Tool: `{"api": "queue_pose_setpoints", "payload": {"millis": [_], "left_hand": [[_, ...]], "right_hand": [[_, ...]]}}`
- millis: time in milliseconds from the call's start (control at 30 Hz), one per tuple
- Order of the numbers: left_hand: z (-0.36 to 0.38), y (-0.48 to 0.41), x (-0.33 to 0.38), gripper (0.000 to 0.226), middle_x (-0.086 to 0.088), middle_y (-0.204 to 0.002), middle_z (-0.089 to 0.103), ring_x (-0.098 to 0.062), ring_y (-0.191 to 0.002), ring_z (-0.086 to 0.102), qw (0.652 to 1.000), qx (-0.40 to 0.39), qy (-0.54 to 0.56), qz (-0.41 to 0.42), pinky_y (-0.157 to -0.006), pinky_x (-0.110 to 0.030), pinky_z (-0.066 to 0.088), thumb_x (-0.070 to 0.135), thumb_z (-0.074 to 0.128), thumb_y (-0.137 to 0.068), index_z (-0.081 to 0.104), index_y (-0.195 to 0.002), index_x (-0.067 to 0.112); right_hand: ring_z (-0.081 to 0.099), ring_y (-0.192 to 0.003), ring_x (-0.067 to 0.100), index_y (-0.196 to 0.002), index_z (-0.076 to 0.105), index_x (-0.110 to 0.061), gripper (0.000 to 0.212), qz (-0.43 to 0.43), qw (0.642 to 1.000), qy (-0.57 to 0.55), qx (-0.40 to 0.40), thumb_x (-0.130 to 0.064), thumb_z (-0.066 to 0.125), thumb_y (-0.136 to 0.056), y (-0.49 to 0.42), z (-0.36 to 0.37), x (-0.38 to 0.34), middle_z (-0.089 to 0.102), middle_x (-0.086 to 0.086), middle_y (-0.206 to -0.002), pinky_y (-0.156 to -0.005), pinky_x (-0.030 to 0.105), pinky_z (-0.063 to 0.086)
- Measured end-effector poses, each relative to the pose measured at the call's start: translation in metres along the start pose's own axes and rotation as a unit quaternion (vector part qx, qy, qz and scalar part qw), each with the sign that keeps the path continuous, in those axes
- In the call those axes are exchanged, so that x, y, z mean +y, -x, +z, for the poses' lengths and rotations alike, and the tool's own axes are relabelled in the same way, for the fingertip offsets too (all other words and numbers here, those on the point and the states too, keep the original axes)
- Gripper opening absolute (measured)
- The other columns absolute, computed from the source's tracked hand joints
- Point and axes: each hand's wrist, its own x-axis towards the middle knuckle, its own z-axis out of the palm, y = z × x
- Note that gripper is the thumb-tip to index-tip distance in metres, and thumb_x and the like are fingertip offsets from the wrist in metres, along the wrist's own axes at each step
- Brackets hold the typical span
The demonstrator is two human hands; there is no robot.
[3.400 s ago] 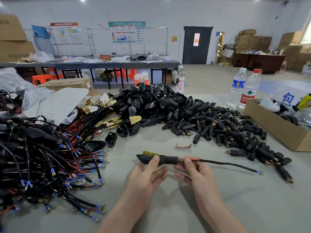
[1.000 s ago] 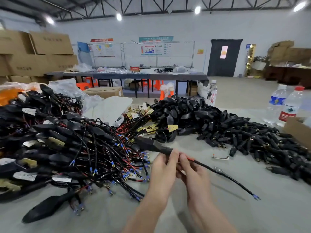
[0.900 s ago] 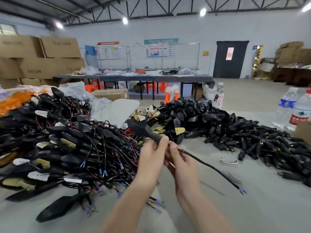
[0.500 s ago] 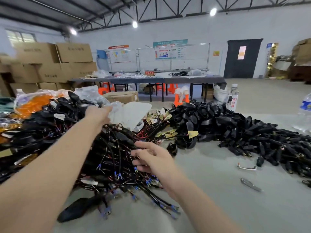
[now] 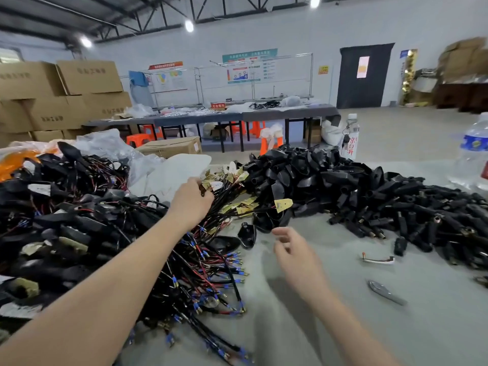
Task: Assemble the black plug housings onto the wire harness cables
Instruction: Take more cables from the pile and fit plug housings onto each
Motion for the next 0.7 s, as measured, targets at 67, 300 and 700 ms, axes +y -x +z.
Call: {"api": "queue_pose_setpoints", "payload": {"millis": [67, 300, 700], "left_hand": [[0.027, -0.012, -0.007, 0.045, -0.013, -0.117, 0.063, -0.024, -0.092, 0.054, 0.998, -0.028, -0.051, -0.004, -0.086, -0.034, 0.044, 0.021, 0.052, -0.096, 0.046, -0.138, 0.005], [0.081, -0.048, -0.022, 0.038, -0.017, -0.131, 0.051, -0.037, -0.120, 0.051, 0.964, -0.048, -0.262, 0.018, -0.093, -0.048, 0.046, 0.029, 0.042, -0.102, 0.049, -0.132, 0.008], [0.096, -0.069, -0.003, 0.027, -0.016, -0.080, 0.061, -0.033, -0.077, 0.058, 0.985, -0.035, -0.170, 0.012, -0.067, -0.040, 0.045, 0.012, 0.044, -0.097, 0.055, -0.074, 0.005]], "right_hand": [[0.058, -0.106, 0.017, -0.131, 0.051, -0.027, 0.032, -0.053, 0.988, 0.146, 0.008, -0.020, 0.042, -0.101, -0.010, -0.003, 0.017, 0.054, -0.004, -0.126, -0.087, 0.032, 0.045], [0.048, -0.117, 0.020, -0.132, 0.052, -0.028, 0.033, -0.044, 0.981, 0.188, 0.031, -0.021, 0.041, -0.101, -0.041, -0.023, 0.051, 0.052, -0.004, -0.130, -0.097, 0.033, 0.041], [0.048, -0.113, 0.020, -0.123, 0.058, -0.026, 0.026, -0.004, 0.987, 0.148, 0.065, -0.024, 0.043, -0.102, -0.057, -0.049, 0.074, 0.057, -0.003, -0.122, -0.095, 0.034, 0.040]]}}
